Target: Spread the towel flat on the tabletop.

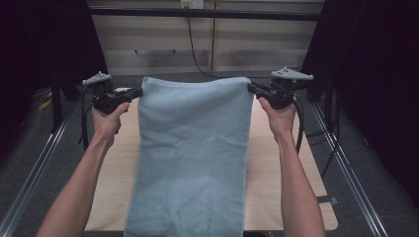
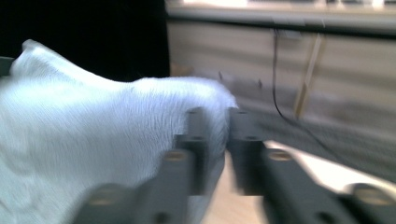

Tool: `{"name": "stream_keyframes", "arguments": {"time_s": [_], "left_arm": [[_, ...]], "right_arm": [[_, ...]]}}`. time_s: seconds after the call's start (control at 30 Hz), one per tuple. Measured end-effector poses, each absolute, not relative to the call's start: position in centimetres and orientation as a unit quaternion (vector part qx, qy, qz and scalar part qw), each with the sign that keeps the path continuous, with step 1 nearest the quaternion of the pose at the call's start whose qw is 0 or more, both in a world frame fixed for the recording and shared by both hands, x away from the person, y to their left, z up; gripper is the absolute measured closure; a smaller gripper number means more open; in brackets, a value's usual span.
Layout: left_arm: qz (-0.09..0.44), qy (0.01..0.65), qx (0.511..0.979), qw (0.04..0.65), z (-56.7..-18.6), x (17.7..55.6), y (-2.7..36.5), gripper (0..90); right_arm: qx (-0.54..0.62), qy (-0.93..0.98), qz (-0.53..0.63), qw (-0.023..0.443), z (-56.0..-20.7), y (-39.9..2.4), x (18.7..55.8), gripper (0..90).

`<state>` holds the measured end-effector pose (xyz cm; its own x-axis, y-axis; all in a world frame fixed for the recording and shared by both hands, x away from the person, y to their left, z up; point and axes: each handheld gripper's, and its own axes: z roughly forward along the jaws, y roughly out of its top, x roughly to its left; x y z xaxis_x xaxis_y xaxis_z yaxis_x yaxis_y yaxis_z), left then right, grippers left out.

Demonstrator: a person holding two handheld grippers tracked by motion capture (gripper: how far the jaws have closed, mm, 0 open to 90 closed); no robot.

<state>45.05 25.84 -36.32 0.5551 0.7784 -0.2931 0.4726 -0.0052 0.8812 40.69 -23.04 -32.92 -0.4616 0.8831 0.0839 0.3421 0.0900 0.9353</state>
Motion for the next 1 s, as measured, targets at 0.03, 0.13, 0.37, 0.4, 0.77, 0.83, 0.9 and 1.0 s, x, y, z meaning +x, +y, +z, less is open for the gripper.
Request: {"name": "stream_keyframes", "arguments": {"time_s": [0.03,0.13,0.37,0.4,0.77,0.83,0.9,1.0], "left_arm": [[0.143,0.454,0.692,0.542,-37.0,44.9,26.3,68.4],[0.132,0.446,0.706,0.533,-38.8,43.9,27.0,67.3],[0.107,0.410,0.734,0.530,-41.1,40.9,26.7,63.8],[0.103,0.403,0.742,0.526,-41.5,40.3,26.5,63.8],[0.062,0.337,0.844,0.412,-49.8,35.0,22.9,73.9],[0.070,0.335,0.844,0.412,-50.6,34.4,22.8,74.0],[0.067,0.332,0.851,0.401,-50.4,33.9,22.8,74.2],[0.069,0.320,0.853,0.406,-50.5,32.3,22.9,74.3]], "right_arm": [[0.450,0.692,0.499,0.263,-33.6,-23.0,40.8,67.7],[0.461,0.697,0.488,0.253,-35.7,-23.3,40.3,62.5],[0.457,0.725,0.462,0.230,-39.3,-23.8,37.3,60.9],[0.456,0.729,0.459,0.223,-39.8,-23.8,36.8,60.9],[0.437,0.777,0.433,0.132,-47.5,-21.4,30.3,65.7],[0.435,0.789,0.417,0.121,-48.8,-21.1,29.8,66.1],[0.437,0.793,0.409,0.114,-49.7,-20.9,29.3,66.1],[0.437,0.797,0.402,0.112,-50.3,-20.9,29.0,65.6]]}}
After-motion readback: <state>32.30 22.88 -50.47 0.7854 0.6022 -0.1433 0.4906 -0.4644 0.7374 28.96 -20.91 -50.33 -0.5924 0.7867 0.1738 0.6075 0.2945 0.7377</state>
